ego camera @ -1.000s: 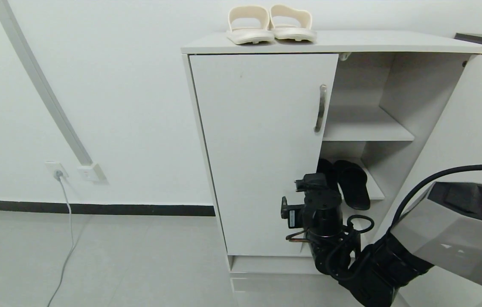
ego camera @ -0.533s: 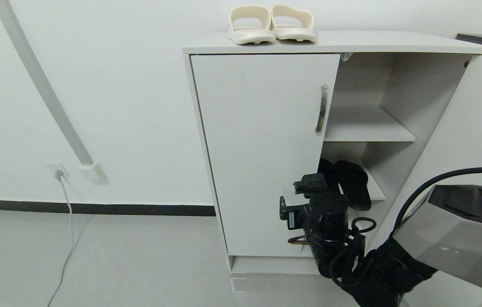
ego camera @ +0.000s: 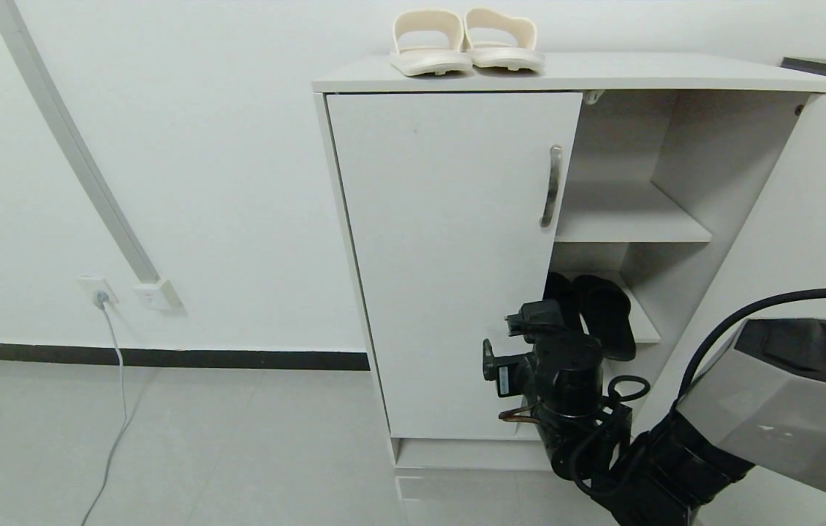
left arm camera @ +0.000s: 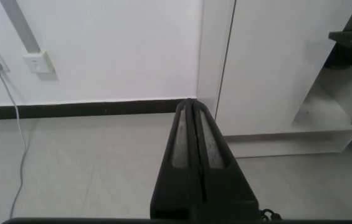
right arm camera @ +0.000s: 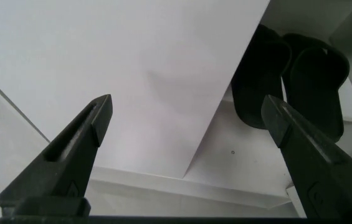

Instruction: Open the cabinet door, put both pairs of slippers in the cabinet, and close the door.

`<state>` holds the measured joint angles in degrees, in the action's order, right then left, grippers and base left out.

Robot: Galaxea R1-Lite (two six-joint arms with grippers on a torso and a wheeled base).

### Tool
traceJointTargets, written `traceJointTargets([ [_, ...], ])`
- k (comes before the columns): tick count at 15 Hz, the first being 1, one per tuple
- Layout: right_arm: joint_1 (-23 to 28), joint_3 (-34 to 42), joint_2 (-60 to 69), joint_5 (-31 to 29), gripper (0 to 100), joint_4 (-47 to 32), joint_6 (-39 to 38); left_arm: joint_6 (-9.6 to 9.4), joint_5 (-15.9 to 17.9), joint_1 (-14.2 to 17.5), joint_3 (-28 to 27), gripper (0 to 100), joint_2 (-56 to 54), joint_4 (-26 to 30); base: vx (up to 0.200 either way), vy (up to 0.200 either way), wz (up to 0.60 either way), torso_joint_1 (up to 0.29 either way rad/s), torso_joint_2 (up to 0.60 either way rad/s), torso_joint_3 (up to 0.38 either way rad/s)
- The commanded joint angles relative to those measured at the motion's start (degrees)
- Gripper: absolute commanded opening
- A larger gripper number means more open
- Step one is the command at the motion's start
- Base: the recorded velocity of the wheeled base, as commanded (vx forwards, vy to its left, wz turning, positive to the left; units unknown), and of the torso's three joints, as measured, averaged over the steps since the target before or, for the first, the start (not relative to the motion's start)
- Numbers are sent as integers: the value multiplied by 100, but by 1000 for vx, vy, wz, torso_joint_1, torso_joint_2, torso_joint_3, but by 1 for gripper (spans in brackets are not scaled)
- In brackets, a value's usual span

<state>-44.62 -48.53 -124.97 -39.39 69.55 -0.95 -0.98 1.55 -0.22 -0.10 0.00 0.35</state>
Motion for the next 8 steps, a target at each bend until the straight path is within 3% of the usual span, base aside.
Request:
traceJointTargets([
  [1, -3, 2, 16, 1, 100, 15, 16, 1, -5, 4, 1, 0, 9, 0, 0, 0, 0, 0, 0, 0],
  [4, -21, 10, 16, 1, 100, 15, 16, 1, 3, -4, 1, 0, 9, 0, 0, 0, 0, 3, -75, -96],
  [8, -21, 19, 16, 1, 100, 15, 16, 1, -5, 4, 1, 0, 9, 0, 0, 0, 0, 25, -365, -343],
])
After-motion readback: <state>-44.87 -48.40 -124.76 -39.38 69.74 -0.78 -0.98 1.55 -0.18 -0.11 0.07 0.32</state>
